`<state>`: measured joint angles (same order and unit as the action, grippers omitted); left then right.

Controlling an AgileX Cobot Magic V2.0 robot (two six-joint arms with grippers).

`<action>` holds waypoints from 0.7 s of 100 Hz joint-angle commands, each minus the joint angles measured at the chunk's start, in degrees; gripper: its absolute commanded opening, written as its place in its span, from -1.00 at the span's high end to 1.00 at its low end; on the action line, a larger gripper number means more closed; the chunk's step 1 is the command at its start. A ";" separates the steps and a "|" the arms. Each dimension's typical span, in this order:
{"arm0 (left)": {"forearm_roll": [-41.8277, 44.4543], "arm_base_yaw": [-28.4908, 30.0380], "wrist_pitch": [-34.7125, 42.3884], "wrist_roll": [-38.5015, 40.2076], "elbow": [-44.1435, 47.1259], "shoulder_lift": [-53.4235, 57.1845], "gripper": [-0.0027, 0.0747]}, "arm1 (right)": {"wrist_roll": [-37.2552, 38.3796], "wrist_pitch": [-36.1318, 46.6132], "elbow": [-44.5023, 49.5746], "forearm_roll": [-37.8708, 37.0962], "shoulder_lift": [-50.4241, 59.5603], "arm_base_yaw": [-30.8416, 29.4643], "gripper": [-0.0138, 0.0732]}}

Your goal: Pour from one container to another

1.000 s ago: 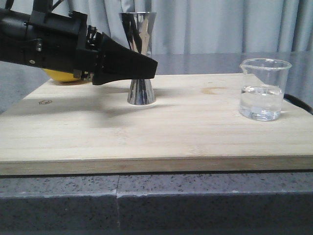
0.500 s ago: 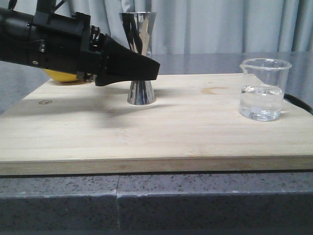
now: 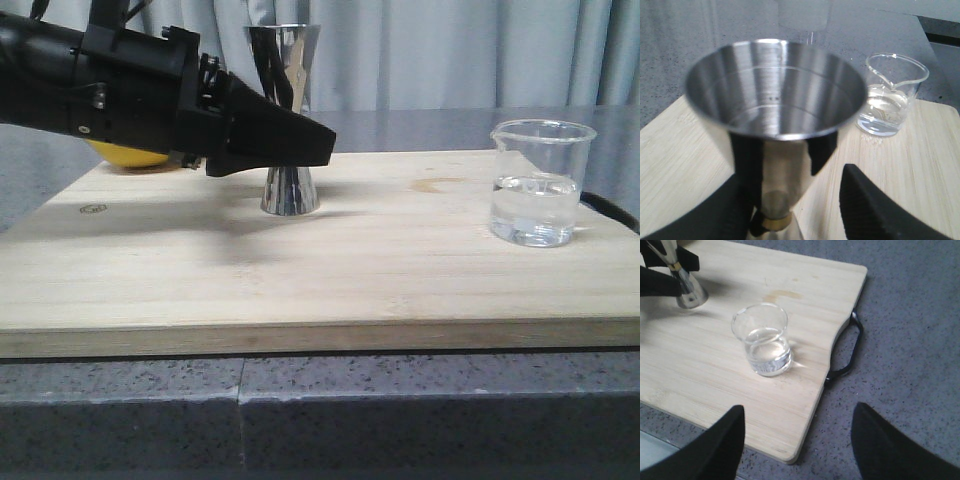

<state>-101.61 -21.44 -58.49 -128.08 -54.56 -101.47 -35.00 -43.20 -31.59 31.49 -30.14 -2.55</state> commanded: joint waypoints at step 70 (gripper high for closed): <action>-4.26 -0.53 -9.18 1.94 -4.71 2.10 0.96 | -10.60 6.79 3.52 11.28 -2.98 0.13 -0.28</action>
<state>-101.59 -21.57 -61.93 -127.94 -56.42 -101.47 -40.49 -39.87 -27.89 36.44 -31.40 -2.55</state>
